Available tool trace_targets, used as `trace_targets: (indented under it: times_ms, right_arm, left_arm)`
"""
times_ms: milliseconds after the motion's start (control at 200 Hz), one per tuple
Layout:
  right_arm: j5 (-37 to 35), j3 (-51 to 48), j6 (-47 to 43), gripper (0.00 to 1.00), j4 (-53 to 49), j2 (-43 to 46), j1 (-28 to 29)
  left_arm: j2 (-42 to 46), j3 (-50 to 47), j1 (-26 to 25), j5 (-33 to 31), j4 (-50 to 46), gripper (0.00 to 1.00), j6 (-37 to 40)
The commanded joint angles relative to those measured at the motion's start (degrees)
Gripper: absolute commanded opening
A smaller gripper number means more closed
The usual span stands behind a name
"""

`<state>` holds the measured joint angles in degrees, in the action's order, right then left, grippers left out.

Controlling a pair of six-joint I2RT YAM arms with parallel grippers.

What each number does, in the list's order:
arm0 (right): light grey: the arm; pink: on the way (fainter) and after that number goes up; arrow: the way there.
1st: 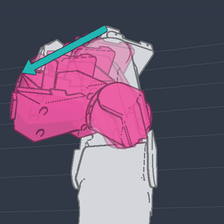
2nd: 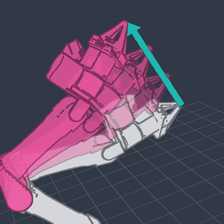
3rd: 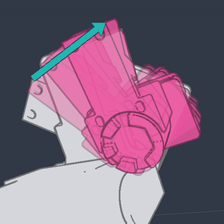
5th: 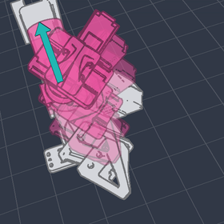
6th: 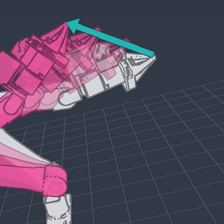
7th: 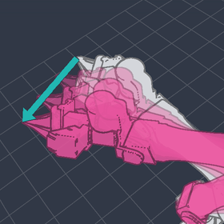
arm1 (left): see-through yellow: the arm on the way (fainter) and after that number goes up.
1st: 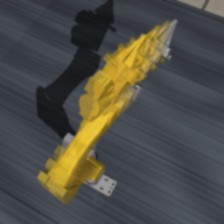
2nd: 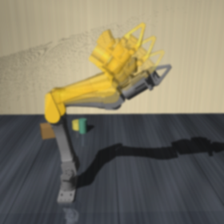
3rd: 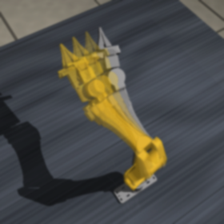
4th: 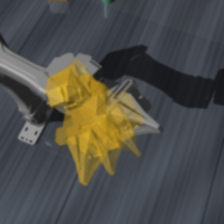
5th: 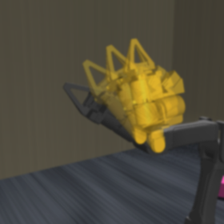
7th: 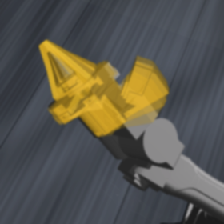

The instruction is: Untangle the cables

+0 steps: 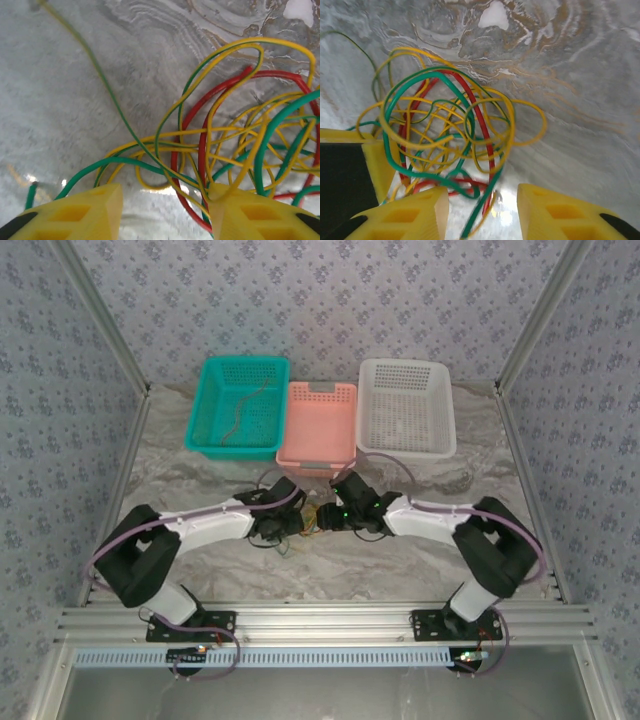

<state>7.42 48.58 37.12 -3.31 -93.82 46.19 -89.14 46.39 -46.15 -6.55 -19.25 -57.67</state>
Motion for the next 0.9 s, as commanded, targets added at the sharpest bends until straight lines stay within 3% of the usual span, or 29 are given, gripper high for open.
trace_targets:
  times_ms: [0,95,210,475,725,894]
  right_arm:
    - [2.98,3.85,-2.66,0.34,3.3,-5.37,-0.24]
    - [1.64,4.39,-1.64,0.17,4.04,-7.26,-0.14]
    - [-1.91,0.87,-0.19,0.0,4.91,-3.6,-0.15]
    - [-10.29,-8.97,-0.56,0.0,-4.06,17.73,-2.9]
    - [-12.53,-11.0,-0.63,0.0,-15.82,32.97,-10.24]
    - [-10.65,-11.49,-0.56,0.0,-19.23,39.48,-16.07]
  left_arm:
    - [-3.26,1.34,-0.08,-3.29,2.02,0.29,0.63]
    - [-3.78,0.3,-0.1,-4.28,2.66,0.0,-0.3]
    - [-0.42,-1.33,0.04,-7.12,1.18,0.0,-0.93]
    - [10.57,-5.89,4.96,-8.28,-2.04,0.0,-1.17]
    - [19.69,-8.01,7.97,-10.93,-5.72,0.0,-2.44]
    - [21.06,-8.75,9.6,-8.87,-4.7,0.0,-2.21]
